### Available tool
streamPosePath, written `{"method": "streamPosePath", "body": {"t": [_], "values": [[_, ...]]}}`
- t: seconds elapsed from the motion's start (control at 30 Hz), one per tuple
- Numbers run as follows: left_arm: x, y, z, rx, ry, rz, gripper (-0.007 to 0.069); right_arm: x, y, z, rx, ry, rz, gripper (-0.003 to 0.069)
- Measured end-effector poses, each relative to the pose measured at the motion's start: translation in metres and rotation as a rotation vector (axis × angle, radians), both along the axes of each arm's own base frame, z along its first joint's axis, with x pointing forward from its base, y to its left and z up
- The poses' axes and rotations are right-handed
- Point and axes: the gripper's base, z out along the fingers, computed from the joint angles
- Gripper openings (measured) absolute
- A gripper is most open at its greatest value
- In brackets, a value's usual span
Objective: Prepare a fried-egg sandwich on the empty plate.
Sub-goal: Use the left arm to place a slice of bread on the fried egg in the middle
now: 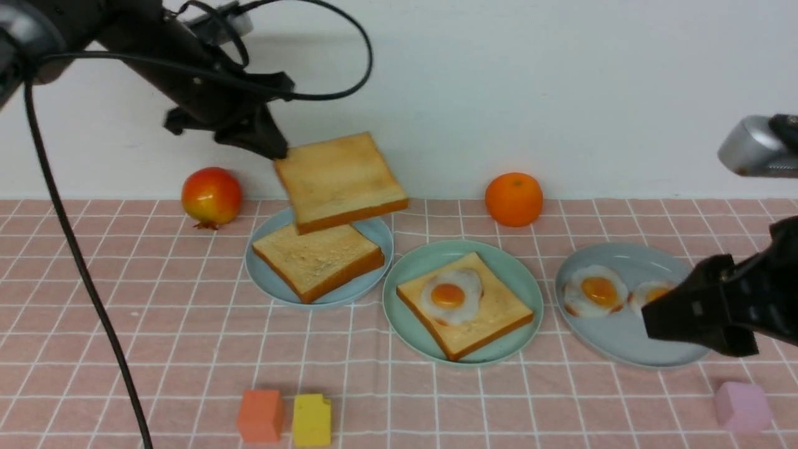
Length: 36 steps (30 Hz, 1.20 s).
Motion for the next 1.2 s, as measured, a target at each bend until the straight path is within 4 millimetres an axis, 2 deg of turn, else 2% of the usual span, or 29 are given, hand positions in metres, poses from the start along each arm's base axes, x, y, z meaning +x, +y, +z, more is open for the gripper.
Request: {"method": "streamPosePath", "body": {"t": [0.23,0.33,0.37,0.43,0.53,0.67,0.7,0.83,0.87,0.93,1.0,1.03,1.1,1.13,1.17,1.2], "values": [[-0.016,-0.075,-0.032,-0.030,-0.002,-0.155,0.0013,0.004,-0.007,0.000,-0.003,0.005,-0.103,0.0472],[-0.015,-0.100,-0.047,-0.047,-0.027,-0.165,0.0013,0.005,-0.008,0.000,0.008,0.008,-0.128,0.0472],[-0.014,-0.113,-0.057,-0.063,-0.022,-0.167,0.0013,0.005,-0.008,0.000,0.012,0.010,-0.133,0.0472],[-0.014,-0.116,-0.061,-0.064,-0.020,-0.168,0.0013,0.005,-0.008,0.000,0.012,0.010,-0.133,0.0472],[-0.011,-0.131,-0.092,-0.058,0.015,-0.167,0.0013,0.005,-0.008,0.000,0.011,0.011,-0.135,0.0472],[-0.005,-0.131,-0.116,-0.028,0.047,-0.113,0.0045,0.005,-0.008,0.000,0.011,0.015,-0.134,0.0472],[-0.005,-0.130,-0.116,-0.026,0.046,-0.109,0.0051,0.005,-0.008,0.000,0.011,0.016,-0.134,0.0472],[-0.003,-0.128,-0.111,-0.021,0.032,-0.093,0.0178,0.004,-0.008,-0.001,0.006,0.029,-0.129,0.0472],[-0.004,-0.128,-0.110,-0.022,0.029,-0.093,0.0185,0.004,-0.008,-0.001,0.006,0.029,-0.129,0.0472],[-0.005,-0.128,-0.105,-0.020,0.027,-0.100,0.0262,0.004,-0.008,-0.001,0.006,0.029,-0.129,0.0472],[-0.010,-0.125,-0.091,0.001,0.013,-0.121,0.0369,0.003,-0.008,-0.001,0.001,0.025,-0.129,0.0472],[-0.010,-0.124,-0.089,0.007,0.009,-0.124,0.0386,0.003,-0.009,-0.001,-0.001,0.023,-0.129,0.0472],[-0.018,-0.113,-0.058,0.056,-0.037,-0.145,0.0478,0.000,-0.012,0.000,-0.036,0.011,-0.125,0.0467],[-0.022,-0.108,-0.042,0.065,-0.059,-0.150,0.0498,-0.002,-0.014,0.001,-0.061,0.008,-0.124,0.0457],[-0.032,-0.097,-0.016,0.078,-0.073,-0.161,0.0521,-0.007,-0.018,0.003,-0.092,0.002,-0.132,0.0432],[-0.033,-0.095,-0.012,0.081,-0.076,-0.160,0.0526,-0.008,-0.019,0.003,-0.101,-0.002,-0.138,0.0427]]}}
